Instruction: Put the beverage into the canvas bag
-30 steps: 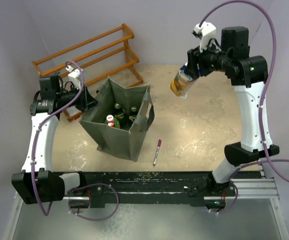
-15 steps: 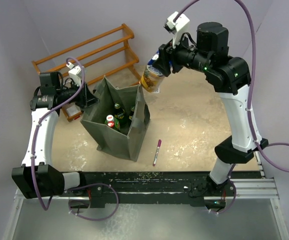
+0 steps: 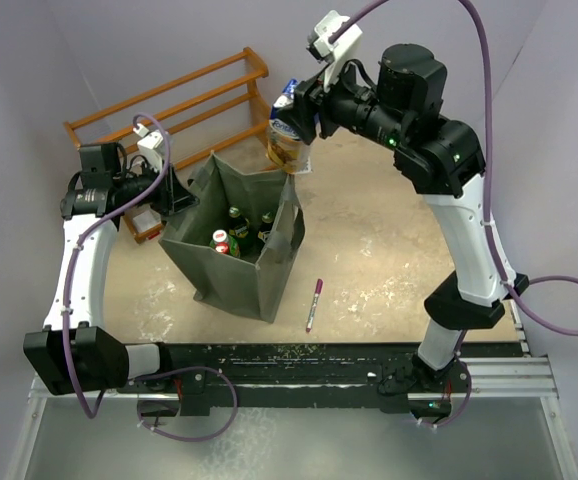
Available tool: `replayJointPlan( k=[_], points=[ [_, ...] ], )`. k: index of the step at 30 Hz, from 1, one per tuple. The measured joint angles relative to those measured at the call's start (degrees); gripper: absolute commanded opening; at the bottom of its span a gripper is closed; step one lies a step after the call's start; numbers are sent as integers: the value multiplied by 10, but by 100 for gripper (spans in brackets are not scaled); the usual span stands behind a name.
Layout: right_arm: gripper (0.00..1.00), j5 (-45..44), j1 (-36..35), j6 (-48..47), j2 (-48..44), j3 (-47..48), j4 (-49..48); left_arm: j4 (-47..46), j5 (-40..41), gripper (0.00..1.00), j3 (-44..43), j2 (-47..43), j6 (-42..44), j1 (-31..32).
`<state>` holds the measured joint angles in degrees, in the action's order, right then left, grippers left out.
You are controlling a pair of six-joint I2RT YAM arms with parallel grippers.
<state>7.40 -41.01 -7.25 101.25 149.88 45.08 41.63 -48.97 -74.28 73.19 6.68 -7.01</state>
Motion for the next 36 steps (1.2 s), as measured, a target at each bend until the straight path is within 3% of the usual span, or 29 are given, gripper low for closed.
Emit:
replayJointPlan(
  k=[18,36],
  points=[
    [0,0,-102,5,17,23,-51,-2,0,18,-1,1,0,0],
    [0,31,-107,64,5,-183,-54,-3,0,18,-1,1,0,0]
  ],
)
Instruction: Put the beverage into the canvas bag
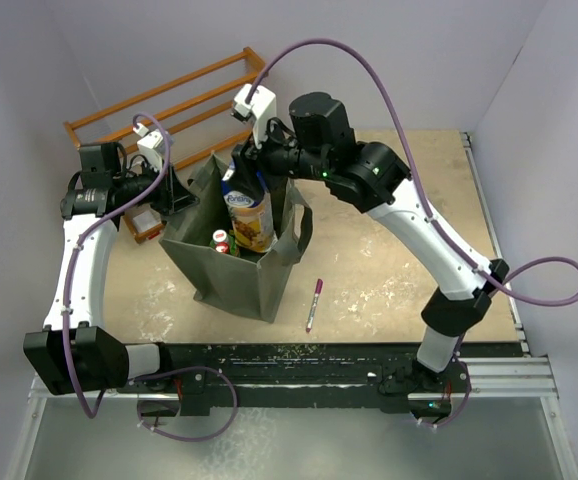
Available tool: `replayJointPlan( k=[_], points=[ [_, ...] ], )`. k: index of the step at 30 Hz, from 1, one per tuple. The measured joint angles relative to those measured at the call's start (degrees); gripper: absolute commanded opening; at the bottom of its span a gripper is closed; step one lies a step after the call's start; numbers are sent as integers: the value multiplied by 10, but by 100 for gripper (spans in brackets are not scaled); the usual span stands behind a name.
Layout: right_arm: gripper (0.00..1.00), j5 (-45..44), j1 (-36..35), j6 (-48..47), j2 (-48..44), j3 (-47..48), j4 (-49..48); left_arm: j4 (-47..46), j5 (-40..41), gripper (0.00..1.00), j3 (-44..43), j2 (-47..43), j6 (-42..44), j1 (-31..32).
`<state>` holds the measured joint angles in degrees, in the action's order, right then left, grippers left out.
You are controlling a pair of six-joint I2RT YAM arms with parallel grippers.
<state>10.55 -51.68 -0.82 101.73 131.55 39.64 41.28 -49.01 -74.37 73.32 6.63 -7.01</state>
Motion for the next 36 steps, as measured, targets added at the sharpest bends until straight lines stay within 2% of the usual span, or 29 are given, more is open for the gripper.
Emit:
replayJointPlan(
  k=[14,19,27,36],
  points=[
    [0,27,0,18,-90,-106,-13,0,0,19,0,0,0,0],
    [0,35,0,15,-94,-162,-40,0,0,19,0,-2,0,0],
    [0,39,0,-2,-112,-310,-109,0,0,19,0,-9,0,0],
    [0,40,0,-19,-112,-382,-168,-1,0,19,1,-17,0,0]
  ],
)
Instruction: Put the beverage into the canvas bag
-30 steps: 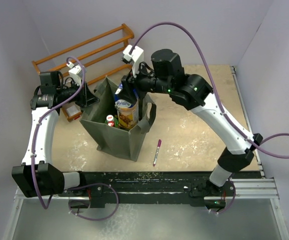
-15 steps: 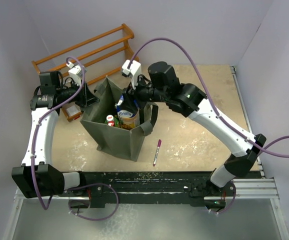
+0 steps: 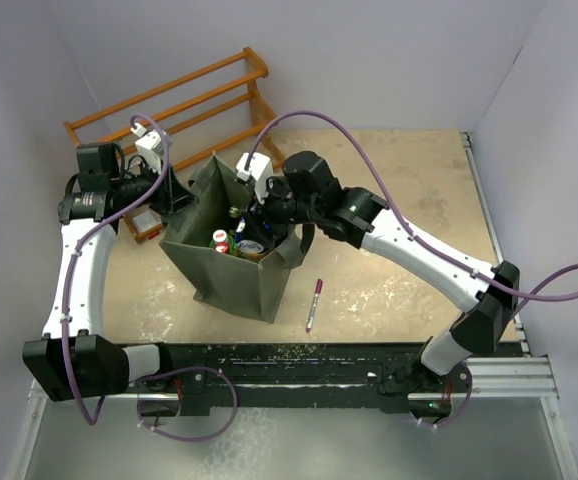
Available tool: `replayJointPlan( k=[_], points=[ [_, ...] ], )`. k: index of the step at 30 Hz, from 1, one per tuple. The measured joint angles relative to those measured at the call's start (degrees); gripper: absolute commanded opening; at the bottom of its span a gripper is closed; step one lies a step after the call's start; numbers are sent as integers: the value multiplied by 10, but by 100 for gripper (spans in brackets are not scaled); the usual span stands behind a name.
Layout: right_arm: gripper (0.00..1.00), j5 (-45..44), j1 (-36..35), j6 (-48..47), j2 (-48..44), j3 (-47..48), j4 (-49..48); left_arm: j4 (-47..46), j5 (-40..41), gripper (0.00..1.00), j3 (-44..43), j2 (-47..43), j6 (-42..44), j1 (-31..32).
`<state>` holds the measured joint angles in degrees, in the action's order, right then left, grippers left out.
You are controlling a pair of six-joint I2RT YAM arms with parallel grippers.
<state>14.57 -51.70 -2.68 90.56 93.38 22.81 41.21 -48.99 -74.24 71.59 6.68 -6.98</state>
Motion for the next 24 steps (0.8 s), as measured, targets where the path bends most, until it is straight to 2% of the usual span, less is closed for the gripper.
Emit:
replayJointPlan(
  k=[12,24],
  points=[
    [0,-19,0,-30,0,-67,-65,0,0,19,1,-1,0,0],
    [0,-26,3,-30,0,-74,-72,0,0,19,2,-2,3,0]
  ],
)
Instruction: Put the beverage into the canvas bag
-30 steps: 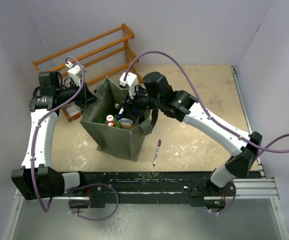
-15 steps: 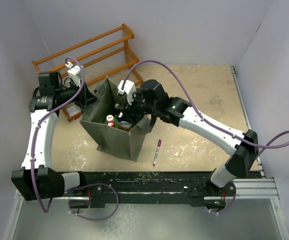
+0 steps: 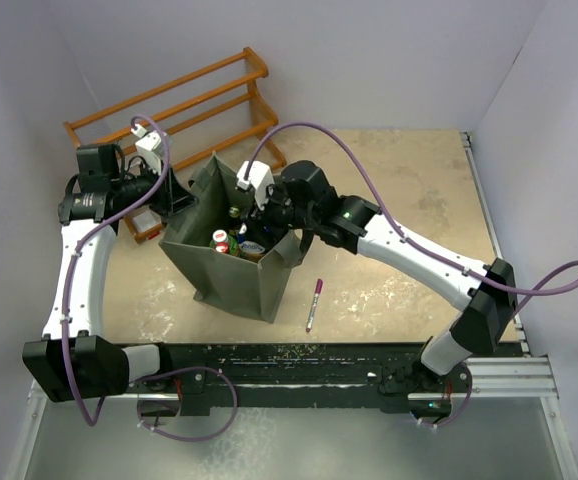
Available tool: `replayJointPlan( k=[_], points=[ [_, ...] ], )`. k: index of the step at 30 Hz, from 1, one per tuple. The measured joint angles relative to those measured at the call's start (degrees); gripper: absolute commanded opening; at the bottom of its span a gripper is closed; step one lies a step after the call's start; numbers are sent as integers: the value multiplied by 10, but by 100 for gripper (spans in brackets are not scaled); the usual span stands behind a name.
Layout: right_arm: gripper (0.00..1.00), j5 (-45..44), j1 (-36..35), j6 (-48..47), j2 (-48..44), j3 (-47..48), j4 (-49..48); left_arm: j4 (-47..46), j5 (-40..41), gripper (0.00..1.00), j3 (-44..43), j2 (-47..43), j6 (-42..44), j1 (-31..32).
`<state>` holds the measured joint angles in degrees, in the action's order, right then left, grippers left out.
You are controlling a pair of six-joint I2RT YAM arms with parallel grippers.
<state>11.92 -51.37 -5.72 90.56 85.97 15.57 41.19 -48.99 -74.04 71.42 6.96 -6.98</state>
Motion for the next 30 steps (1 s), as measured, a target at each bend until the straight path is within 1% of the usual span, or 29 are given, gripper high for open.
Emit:
replayJointPlan(
  k=[30],
  points=[
    [0,-8,11,28,2,0,0,1,2,19,8,-6,12,0]
  ],
)
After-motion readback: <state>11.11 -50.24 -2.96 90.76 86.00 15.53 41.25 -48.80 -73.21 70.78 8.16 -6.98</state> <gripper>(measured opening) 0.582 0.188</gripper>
